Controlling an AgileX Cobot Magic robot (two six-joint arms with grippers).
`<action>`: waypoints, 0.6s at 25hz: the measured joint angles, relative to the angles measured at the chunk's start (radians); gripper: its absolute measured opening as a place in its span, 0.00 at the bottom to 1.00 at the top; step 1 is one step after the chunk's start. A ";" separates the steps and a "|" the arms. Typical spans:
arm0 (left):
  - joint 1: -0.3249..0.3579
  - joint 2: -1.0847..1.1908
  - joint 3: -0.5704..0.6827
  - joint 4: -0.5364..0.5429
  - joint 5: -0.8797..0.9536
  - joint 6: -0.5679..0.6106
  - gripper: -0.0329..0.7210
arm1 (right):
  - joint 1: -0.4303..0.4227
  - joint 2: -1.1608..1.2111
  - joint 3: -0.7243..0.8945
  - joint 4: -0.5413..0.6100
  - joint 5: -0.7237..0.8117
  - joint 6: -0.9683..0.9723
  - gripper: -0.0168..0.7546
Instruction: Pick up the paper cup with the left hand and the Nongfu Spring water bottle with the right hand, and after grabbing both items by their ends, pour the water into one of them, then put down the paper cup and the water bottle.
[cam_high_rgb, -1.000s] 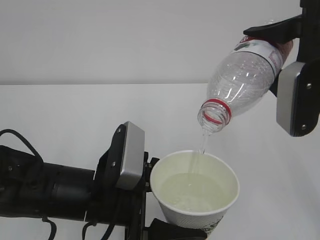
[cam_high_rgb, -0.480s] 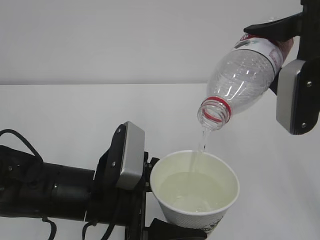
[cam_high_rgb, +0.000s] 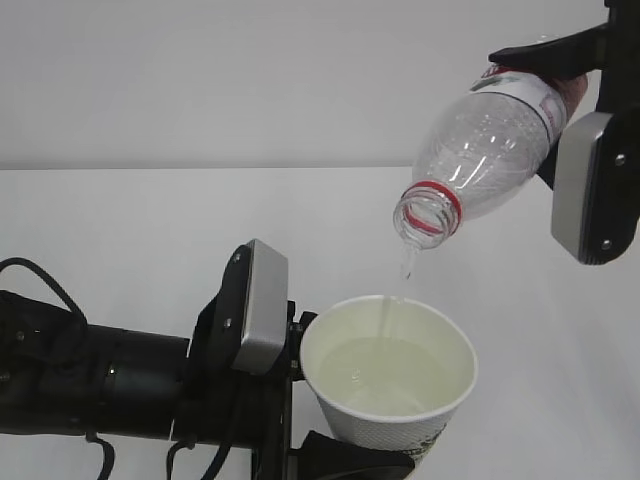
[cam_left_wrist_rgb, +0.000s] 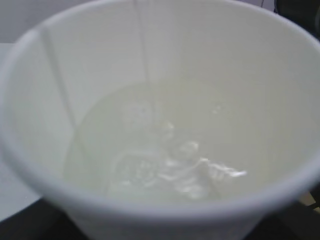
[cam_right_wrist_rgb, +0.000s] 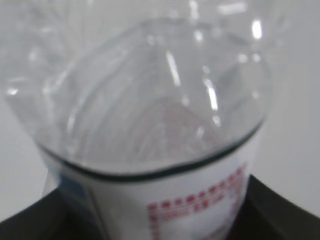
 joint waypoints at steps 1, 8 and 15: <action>0.000 0.000 0.000 0.000 0.000 0.000 0.76 | 0.000 0.000 0.000 0.000 0.000 0.013 0.65; 0.000 0.014 0.000 -0.002 0.002 0.000 0.76 | 0.000 0.000 0.000 0.001 -0.019 0.104 0.65; 0.000 0.039 0.000 -0.004 -0.003 0.000 0.76 | 0.000 0.000 0.000 0.001 -0.021 0.232 0.65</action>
